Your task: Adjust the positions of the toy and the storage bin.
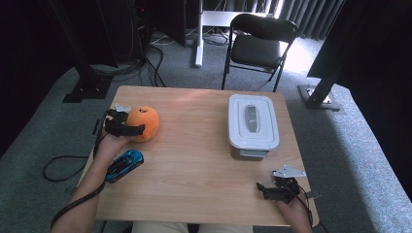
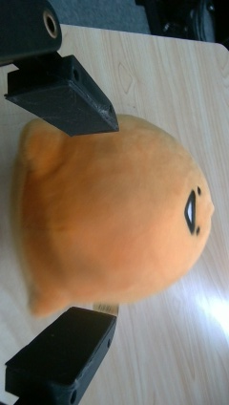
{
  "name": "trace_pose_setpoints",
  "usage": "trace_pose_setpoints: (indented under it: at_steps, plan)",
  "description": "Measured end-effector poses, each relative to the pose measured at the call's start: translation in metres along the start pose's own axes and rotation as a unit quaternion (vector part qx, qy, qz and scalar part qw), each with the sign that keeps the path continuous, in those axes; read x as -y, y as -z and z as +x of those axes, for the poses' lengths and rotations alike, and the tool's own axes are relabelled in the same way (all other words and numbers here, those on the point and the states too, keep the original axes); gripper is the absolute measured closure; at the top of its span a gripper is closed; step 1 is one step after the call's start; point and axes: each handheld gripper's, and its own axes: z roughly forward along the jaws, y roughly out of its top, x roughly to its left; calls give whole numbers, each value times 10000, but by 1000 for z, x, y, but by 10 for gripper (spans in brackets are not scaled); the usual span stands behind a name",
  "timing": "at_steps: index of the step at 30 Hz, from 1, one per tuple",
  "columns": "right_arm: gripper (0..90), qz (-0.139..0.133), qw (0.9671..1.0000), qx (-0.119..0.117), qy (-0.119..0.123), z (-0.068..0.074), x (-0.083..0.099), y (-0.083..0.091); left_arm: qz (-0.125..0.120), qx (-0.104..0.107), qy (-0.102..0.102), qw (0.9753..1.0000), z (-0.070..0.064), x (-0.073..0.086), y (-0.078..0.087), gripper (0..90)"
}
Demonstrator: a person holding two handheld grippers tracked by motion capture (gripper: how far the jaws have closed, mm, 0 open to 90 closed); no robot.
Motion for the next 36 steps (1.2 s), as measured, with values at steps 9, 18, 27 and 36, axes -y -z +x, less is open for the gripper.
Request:
trace_pose_setpoints:
  at_steps: [9, 18, 27, 36]
  plan:
    - [145, 0, 10000, 0, -1, 0, 0, 0, 161, -36, -209, 9996, -1, -1, -20, 124]
    - [145, -3, 10000, -2, 0, 0, 0, 0, 410, 11, -133, 9991, 5, 5, -34, 147]
    - [145, -3, 10000, -1, 1, 0, 0, 0, 642, -82, -111, 9978, 3, 7, -40, 235]
    - [164, -13, 10000, -24, 26, 0, 0, 0, 169, 19, -303, 9994, 2, 10, -25, 622]
